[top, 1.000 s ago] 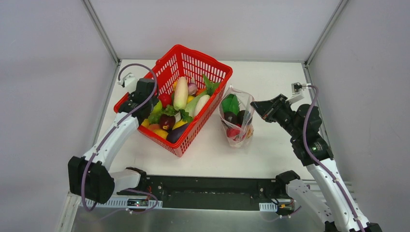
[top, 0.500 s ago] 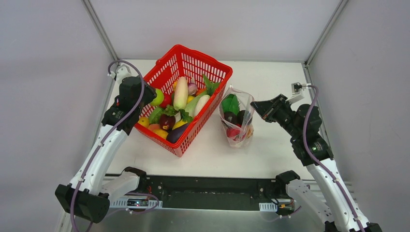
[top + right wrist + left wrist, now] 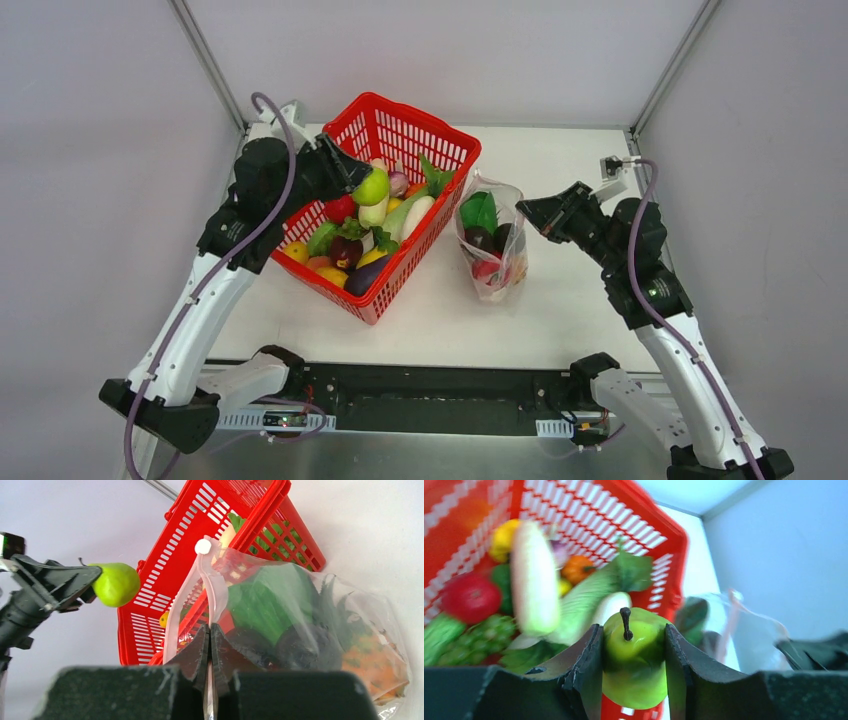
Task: Place the food in the zip-top bag and seal the zipper
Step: Place the fake fruit in the zipper food storage bag.
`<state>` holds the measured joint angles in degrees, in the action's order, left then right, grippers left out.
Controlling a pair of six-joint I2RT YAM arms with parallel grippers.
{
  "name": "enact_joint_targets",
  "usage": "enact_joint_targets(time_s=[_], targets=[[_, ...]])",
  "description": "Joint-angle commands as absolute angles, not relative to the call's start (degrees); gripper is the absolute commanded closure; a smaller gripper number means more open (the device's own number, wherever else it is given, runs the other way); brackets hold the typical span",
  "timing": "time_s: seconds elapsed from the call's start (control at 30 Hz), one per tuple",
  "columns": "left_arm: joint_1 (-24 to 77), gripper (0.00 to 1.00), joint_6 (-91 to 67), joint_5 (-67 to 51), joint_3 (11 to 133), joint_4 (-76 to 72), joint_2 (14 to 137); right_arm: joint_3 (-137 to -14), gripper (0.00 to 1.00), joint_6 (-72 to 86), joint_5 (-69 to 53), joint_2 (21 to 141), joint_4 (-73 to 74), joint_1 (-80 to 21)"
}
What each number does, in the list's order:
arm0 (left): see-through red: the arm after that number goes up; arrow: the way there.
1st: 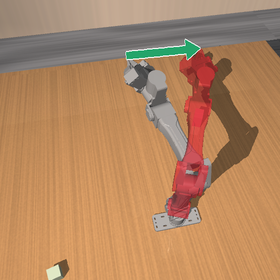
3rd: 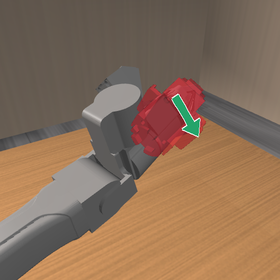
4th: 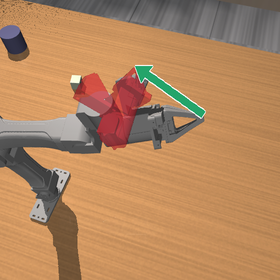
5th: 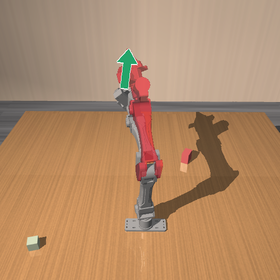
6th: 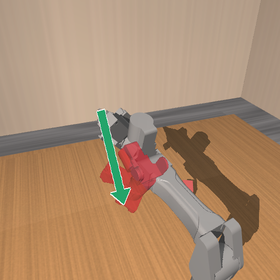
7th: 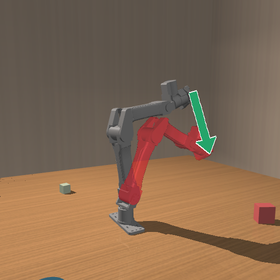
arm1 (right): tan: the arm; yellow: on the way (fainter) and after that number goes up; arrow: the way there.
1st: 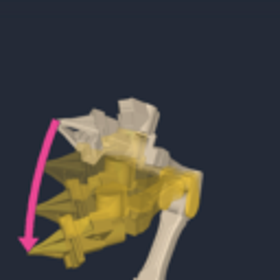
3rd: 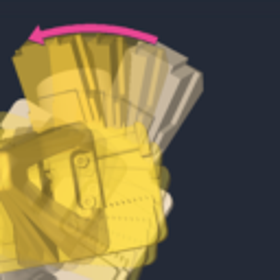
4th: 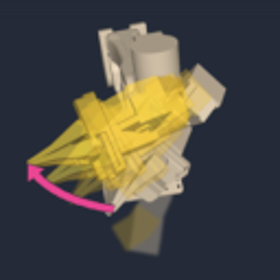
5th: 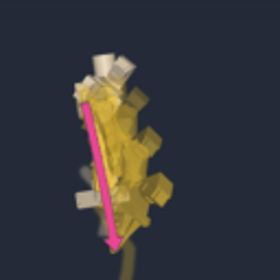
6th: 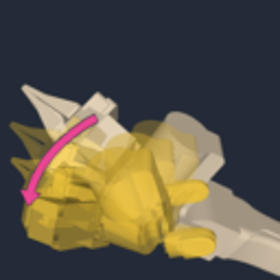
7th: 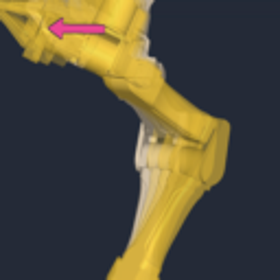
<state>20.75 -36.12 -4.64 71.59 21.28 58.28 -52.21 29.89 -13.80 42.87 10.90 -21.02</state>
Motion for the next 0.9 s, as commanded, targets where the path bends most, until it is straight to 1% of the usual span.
enact_joint_targets(time_s=[0.0,0.13,0.27,0.4,0.5,0.63,0.87], targets=[[27.77,0.98,-30.31,-11.65,80.89,21.19,62.42,-58.59,1.00,27.32,-12.97,44.96,11.80,-21.71],[34.40,0.98,-29.01,-14.83,88.00,21.25,68.53,-58.37,1.00,27.58,-11.50,45.44,10.96,-22.95],[40.08,0.98,-27.32,-15.65,95.03,22.63,75.29,-57.89,1.00,28.79,-9.57,45.88,10.73,-24.19],[43.72,0.98,-26.63,-15.94,100.23,24.60,81.88,-55.67,1.00,31.34,-7.98,44.73,7.87,-24.68],[44.95,1.00,-26.65,-14.68,101.75,25.16,85.39,-53.64,1.00,33.44,-6.98,43.54,5.88,-24.85],[46.67,1.00,-26.42,-12.96,102.00,23.65,88.06,-51.56,1.00,35.23,-5.76,42.20,4.08,-24.84],[50.88,0.98,-23.87,-3.17,100.46,20.81,91.47,-49.31,1.00,38.44,-5.06,40.63,0.62,-24.82]])
